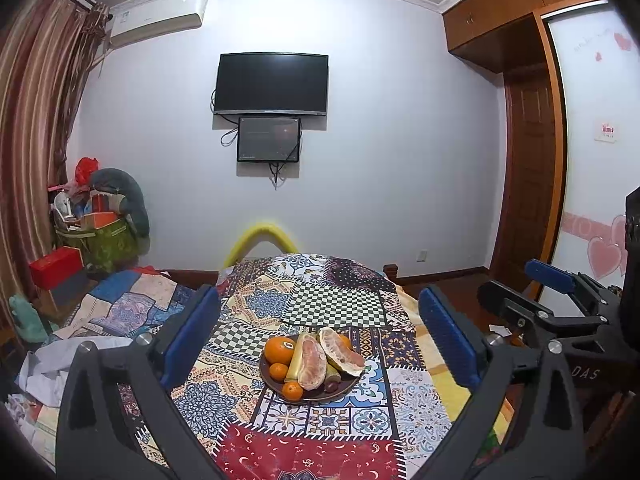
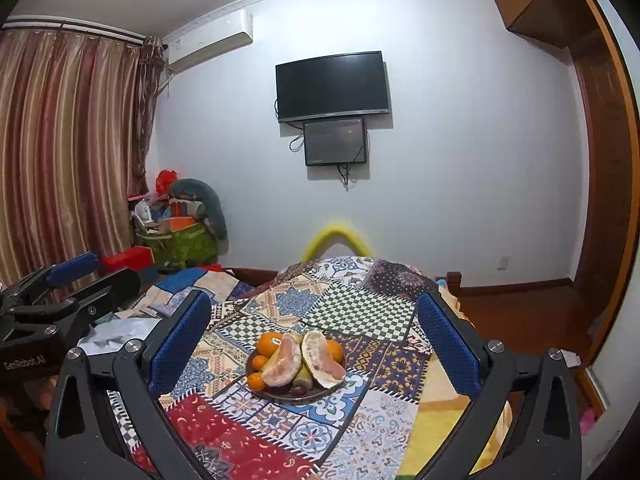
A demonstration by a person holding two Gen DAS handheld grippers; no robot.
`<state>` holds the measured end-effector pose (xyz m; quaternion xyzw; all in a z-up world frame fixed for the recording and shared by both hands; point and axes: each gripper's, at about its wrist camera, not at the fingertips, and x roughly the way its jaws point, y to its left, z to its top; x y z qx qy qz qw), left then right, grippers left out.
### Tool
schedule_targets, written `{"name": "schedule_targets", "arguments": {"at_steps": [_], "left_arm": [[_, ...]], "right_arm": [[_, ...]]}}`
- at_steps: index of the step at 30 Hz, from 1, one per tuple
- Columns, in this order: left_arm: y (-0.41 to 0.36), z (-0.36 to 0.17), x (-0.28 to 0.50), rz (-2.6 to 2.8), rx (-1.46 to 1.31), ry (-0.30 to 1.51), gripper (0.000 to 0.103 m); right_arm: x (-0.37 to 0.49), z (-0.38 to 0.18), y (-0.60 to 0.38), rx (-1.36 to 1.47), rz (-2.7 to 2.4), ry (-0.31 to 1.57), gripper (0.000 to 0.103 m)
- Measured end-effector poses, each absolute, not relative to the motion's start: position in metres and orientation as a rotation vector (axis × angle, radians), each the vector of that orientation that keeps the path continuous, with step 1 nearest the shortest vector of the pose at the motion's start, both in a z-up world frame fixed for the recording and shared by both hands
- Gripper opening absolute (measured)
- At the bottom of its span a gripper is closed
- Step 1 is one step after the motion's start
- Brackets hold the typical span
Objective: Organize fruits
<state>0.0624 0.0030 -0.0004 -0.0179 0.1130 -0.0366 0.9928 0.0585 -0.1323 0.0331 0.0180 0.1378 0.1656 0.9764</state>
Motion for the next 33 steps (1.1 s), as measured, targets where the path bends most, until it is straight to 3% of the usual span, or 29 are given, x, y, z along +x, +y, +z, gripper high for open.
{"name": "schedule_targets", "arguments": {"at_steps": [33], "left_arm": [[0.0019, 0.002, 0.0593, -0.097, -0.054, 0.231, 0.102]], "right_arm": [[0.055, 0.0385, -0.1329, 0.037, 0.328, 0.262, 0.103]]}}
